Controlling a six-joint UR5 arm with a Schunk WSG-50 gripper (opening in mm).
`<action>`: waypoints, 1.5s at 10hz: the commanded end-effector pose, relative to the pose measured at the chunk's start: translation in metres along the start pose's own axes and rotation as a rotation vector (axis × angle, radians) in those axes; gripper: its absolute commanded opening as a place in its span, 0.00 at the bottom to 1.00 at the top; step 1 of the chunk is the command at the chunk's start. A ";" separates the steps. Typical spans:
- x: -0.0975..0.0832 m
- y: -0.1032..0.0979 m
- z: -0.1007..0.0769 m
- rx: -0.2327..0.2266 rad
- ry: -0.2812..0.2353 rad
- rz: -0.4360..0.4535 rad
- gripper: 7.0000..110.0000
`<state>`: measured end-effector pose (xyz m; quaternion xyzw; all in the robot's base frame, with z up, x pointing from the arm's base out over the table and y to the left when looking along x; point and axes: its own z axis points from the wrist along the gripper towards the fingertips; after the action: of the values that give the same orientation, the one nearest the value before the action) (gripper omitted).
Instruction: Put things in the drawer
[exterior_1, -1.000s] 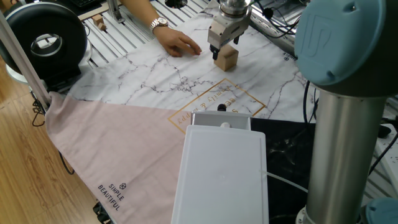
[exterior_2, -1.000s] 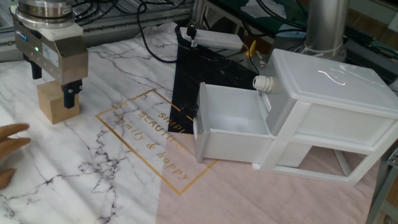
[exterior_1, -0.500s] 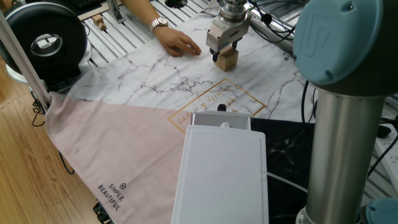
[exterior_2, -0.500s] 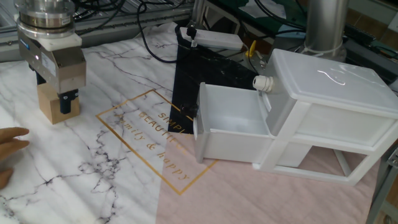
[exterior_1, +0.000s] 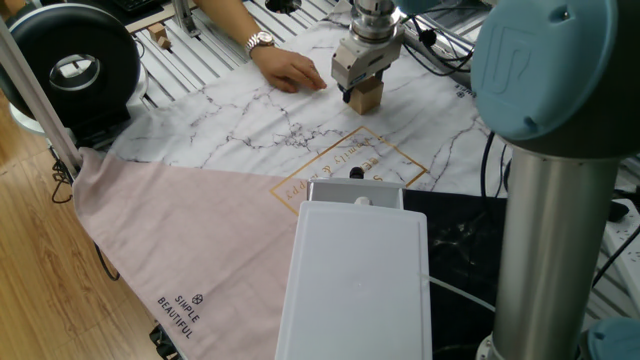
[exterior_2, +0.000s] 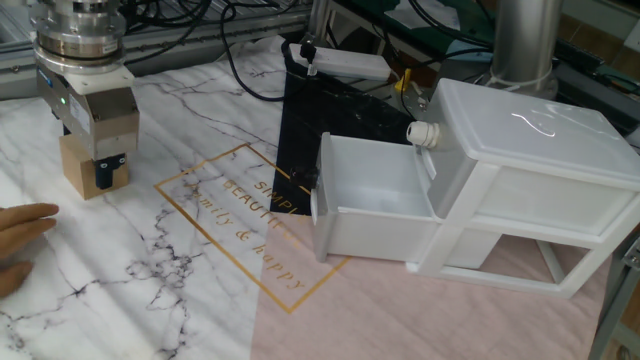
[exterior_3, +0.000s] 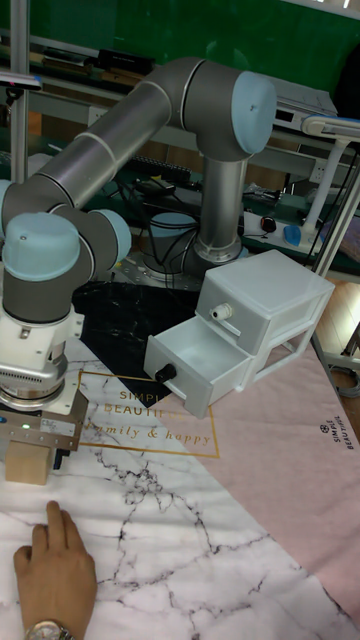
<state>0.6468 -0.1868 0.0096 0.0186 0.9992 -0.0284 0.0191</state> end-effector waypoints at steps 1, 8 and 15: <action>0.006 0.002 -0.006 0.005 0.012 0.042 0.00; -0.002 0.012 -0.007 -0.034 -0.020 0.029 0.00; 0.002 0.013 -0.008 -0.063 -0.038 0.013 0.00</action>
<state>0.6472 -0.1745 0.0159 0.0247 0.9991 -0.0087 0.0340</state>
